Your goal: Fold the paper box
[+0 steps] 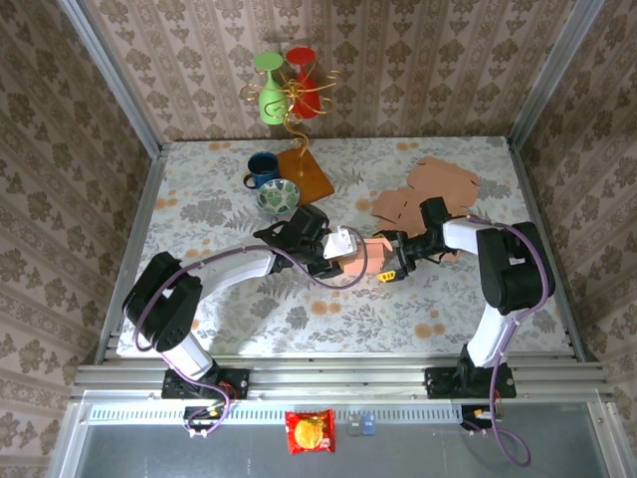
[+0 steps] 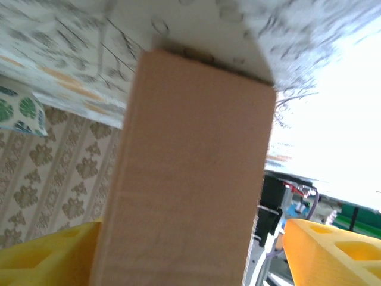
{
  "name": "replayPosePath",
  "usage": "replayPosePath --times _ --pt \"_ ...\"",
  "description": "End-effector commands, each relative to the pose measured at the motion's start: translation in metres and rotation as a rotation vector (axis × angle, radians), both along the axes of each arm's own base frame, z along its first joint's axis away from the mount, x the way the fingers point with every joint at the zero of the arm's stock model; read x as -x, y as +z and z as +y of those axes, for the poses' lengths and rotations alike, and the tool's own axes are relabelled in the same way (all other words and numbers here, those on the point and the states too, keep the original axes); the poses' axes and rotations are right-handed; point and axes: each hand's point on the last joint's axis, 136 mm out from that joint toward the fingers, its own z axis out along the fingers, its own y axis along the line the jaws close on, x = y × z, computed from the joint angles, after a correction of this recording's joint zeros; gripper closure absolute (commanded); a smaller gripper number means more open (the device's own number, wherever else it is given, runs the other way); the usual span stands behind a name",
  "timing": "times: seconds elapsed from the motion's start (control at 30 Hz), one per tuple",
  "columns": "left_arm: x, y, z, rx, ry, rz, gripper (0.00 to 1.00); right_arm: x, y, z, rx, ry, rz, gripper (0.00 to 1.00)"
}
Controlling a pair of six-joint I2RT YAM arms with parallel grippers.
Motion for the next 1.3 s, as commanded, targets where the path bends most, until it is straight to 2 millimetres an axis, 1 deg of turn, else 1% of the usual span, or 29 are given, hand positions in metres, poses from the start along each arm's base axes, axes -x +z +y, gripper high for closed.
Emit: replayPosePath --times 0.0,0.17,0.23,0.27,0.3,0.37,0.47,0.53,0.57,0.63,0.67,0.77,0.87,1.0,1.1,1.27 --pt "-0.001 0.006 -0.004 0.008 0.005 0.056 0.38 -0.008 0.02 -0.019 0.093 -0.025 -0.064 0.18" --pt "-0.001 0.003 -0.006 0.004 0.026 0.1 0.4 -0.016 0.031 -0.045 0.213 -0.099 -0.158 0.18" --pt "-0.002 0.004 -0.006 0.009 0.041 0.103 0.4 -0.014 0.038 -0.059 0.291 -0.137 -0.2 0.19" --pt "-0.001 0.003 -0.005 0.007 0.046 0.106 0.4 -0.012 0.044 -0.067 0.344 -0.162 -0.238 0.19" --pt "-0.001 0.004 -0.004 0.01 0.052 0.11 0.4 -0.009 0.05 -0.076 0.404 -0.188 -0.271 0.19" --pt "-0.001 0.003 -0.004 0.01 0.064 0.117 0.4 0.004 0.063 -0.089 0.516 -0.246 -0.334 0.21" --pt "-0.001 0.003 -0.002 0.011 0.085 0.129 0.4 0.015 0.087 -0.094 0.634 -0.362 -0.497 0.31" --pt "-0.002 0.003 -0.003 0.014 0.098 0.132 0.4 0.023 0.101 -0.089 0.694 -0.405 -0.598 0.36" --pt "-0.002 0.002 -0.002 0.014 0.102 0.135 0.4 0.024 0.105 -0.081 0.701 -0.409 -0.65 0.38" --pt "-0.002 0.001 -0.002 0.014 0.114 0.141 0.4 0.022 0.108 -0.064 0.675 -0.412 -0.705 0.39" --pt "-0.003 0.001 -0.002 0.011 0.119 0.143 0.4 0.018 0.107 -0.055 0.65 -0.413 -0.724 0.38" --pt "-0.003 0.001 -0.002 0.011 0.128 0.146 0.4 0.009 0.097 -0.033 0.593 -0.396 -0.72 0.37" --pt "-0.004 0.001 -0.002 0.008 0.13 0.147 0.4 0.001 0.09 -0.019 0.573 -0.382 -0.718 0.37" --pt "-0.003 0.0 -0.002 0.003 0.126 0.15 0.4 -0.002 0.075 -0.007 0.55 -0.374 -0.679 0.4" --pt "-0.001 -0.001 -0.002 0.001 0.123 0.154 0.4 0.0 0.064 0.0 0.552 -0.35 -0.656 0.42" --pt "-0.001 -0.002 -0.002 0.001 0.121 0.155 0.4 0.001 0.05 0.002 0.572 -0.328 -0.634 0.47"
